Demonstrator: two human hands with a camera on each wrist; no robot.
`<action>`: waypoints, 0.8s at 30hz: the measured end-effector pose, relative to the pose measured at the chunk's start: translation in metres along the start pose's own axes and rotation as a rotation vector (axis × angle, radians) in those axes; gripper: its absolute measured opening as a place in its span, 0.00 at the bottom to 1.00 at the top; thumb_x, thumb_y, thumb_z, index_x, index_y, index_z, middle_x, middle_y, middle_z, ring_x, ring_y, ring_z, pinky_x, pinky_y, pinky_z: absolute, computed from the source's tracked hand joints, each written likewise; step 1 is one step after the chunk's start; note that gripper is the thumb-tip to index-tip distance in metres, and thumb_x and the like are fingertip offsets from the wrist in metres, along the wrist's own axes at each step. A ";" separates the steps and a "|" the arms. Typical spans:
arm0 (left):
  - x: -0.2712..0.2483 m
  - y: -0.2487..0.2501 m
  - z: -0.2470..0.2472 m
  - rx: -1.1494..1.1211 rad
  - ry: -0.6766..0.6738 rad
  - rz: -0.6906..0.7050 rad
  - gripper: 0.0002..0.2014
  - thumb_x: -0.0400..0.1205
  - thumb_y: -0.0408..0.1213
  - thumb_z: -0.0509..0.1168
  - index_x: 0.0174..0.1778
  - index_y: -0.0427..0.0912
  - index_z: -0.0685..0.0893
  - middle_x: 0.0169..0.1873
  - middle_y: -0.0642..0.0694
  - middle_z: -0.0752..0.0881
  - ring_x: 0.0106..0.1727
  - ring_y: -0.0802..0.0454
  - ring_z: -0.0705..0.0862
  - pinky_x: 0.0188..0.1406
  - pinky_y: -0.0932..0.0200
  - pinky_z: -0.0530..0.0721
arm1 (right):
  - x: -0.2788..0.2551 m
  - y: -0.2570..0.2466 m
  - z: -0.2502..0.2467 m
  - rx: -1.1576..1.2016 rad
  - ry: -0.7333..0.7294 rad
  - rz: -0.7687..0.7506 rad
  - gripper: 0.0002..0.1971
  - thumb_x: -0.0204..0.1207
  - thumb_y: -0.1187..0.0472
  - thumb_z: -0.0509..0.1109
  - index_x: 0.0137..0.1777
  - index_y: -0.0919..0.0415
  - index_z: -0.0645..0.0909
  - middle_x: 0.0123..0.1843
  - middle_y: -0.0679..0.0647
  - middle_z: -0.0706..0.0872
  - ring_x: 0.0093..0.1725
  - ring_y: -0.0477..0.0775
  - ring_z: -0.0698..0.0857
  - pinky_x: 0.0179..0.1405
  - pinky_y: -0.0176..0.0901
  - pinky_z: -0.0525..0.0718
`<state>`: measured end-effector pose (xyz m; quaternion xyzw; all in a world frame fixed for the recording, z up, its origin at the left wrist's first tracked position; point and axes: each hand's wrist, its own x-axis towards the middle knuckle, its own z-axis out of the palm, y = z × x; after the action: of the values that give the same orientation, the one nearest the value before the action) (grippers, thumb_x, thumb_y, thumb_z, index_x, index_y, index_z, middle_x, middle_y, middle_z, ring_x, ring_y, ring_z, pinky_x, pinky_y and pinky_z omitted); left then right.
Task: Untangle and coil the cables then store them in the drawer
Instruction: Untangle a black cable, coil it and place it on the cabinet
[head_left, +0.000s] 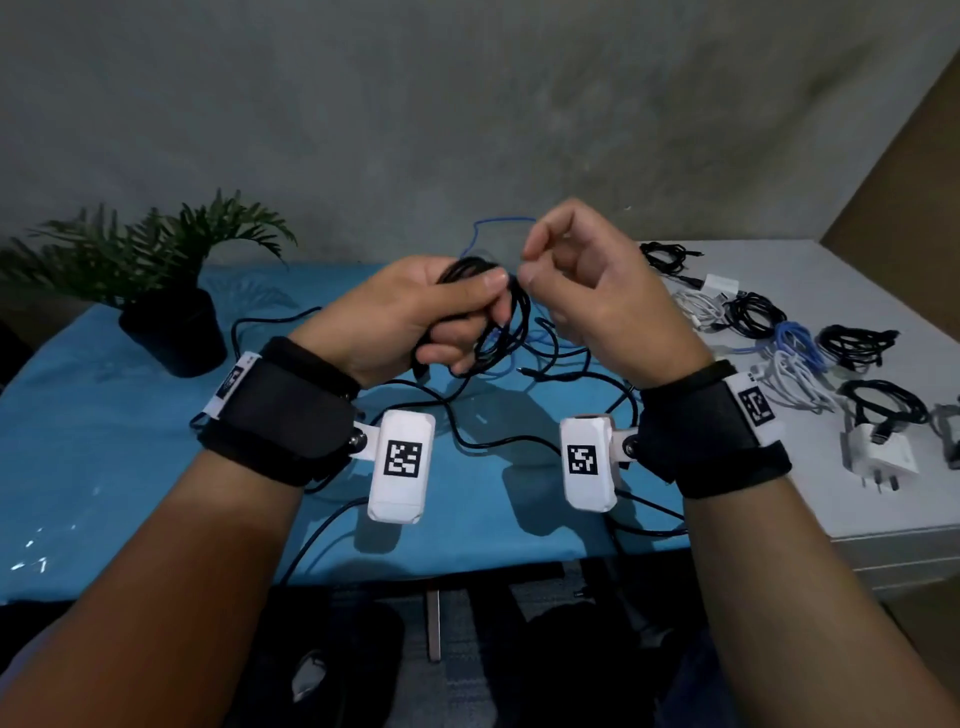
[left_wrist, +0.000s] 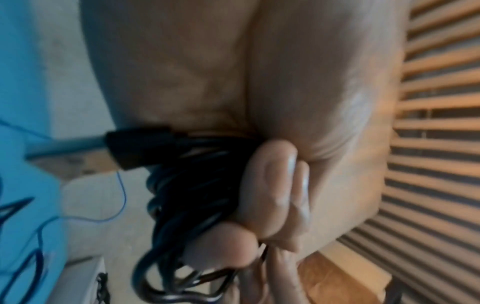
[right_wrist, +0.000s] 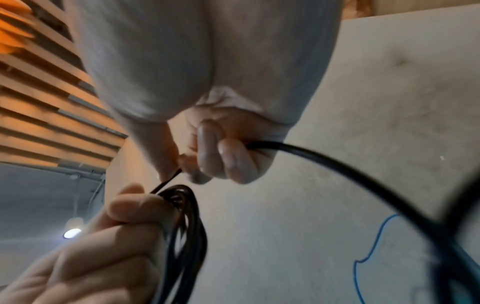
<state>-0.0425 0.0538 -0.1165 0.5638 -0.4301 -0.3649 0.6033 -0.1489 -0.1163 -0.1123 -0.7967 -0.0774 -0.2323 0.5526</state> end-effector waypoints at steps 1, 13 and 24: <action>0.000 0.001 -0.001 -0.088 0.011 0.021 0.14 0.89 0.41 0.57 0.44 0.36 0.79 0.18 0.53 0.66 0.15 0.58 0.64 0.28 0.60 0.77 | 0.001 0.002 0.000 -0.008 0.038 -0.004 0.04 0.86 0.69 0.66 0.51 0.62 0.74 0.34 0.48 0.74 0.26 0.37 0.70 0.28 0.27 0.68; 0.012 0.012 0.000 -0.865 0.366 0.393 0.21 0.93 0.39 0.53 0.64 0.24 0.81 0.39 0.47 0.84 0.35 0.56 0.91 0.52 0.59 0.89 | 0.000 0.043 0.025 -0.328 -0.025 0.226 0.14 0.92 0.50 0.56 0.58 0.60 0.78 0.28 0.51 0.75 0.23 0.51 0.76 0.24 0.53 0.77; 0.006 0.012 -0.014 -0.238 0.407 0.123 0.13 0.91 0.38 0.55 0.52 0.37 0.83 0.19 0.56 0.67 0.20 0.57 0.66 0.38 0.60 0.78 | 0.009 0.013 0.022 -0.475 0.531 -0.034 0.08 0.83 0.64 0.62 0.47 0.61 0.83 0.35 0.44 0.81 0.35 0.43 0.78 0.37 0.46 0.78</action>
<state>-0.0282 0.0546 -0.1041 0.5234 -0.2873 -0.2542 0.7609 -0.1298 -0.1025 -0.1256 -0.8133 0.1117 -0.4521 0.3487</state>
